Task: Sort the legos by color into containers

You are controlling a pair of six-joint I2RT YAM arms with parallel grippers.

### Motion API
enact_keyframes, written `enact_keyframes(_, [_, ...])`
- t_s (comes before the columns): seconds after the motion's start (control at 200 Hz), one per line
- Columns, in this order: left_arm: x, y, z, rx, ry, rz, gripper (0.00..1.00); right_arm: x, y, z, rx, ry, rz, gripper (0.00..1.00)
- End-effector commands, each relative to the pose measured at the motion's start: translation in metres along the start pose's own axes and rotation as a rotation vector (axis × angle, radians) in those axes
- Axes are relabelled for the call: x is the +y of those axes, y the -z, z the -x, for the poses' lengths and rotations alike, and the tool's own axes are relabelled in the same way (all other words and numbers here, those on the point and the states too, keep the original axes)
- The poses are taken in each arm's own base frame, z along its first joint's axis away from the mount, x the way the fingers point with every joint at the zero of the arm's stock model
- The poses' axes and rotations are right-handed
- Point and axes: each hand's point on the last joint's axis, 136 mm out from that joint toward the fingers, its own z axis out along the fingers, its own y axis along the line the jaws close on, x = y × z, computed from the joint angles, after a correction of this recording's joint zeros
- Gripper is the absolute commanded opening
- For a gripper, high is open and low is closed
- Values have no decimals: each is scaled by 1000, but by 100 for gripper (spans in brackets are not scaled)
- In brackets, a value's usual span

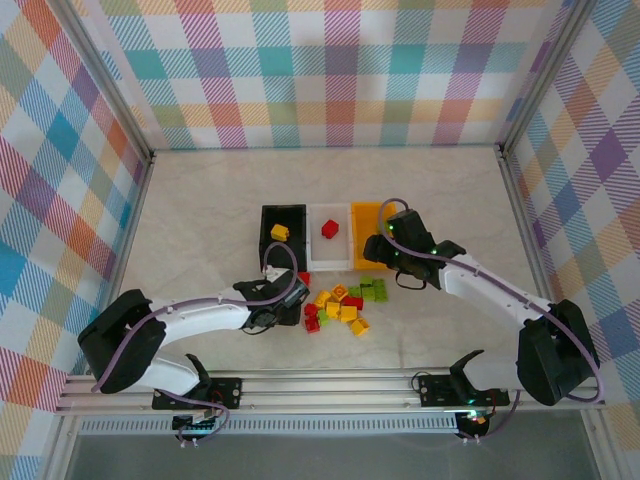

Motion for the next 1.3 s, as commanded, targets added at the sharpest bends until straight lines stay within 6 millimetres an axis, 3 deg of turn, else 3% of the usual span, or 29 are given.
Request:
enact_keyframes(0.0, [2,1,-1,-18,-12,3,56,-1,4,2,-24,-27,5,76])
enact_keyframes(0.105, [-1,7,0,-19,3,-23,43,-3,6,1,-25,-36,6,76])
enact_keyframes(0.22, [-10,35,15,-64,25,-87,41,-5,9,-2,-23,-36,11,76])
enact_keyframes(0.345, [-32,84,69,-189,-2,-151,45,-9,5,-13,3,-28,20,76])
enact_keyframes(0.425, [-53,98,104,-223,-41,-164,45,-12,1,-22,24,-42,25,76])
enact_keyframes(0.555, [-86,83,147,-209,-63,-180,44,-13,0,-32,49,-51,39,76])
enact_keyframes(0.685, [-100,55,182,-182,-48,-157,44,-16,2,-40,66,-43,37,75])
enact_keyframes(0.82, [-107,27,202,-157,-23,-154,45,-11,8,-50,90,-22,82,76])
enact_keyframes(1.02, [-120,0,218,-126,-13,-144,53,-4,25,-86,151,46,151,75])
enact_keyframes(1.08, [-124,-1,220,-122,-9,-153,55,1,31,-96,156,68,180,76])
enact_keyframes(1.17, [-132,8,224,-125,-1,-189,71,7,36,-109,163,103,204,76])
enact_keyframes(1.295, [-140,49,227,-178,7,-269,88,18,40,-119,174,148,221,76])
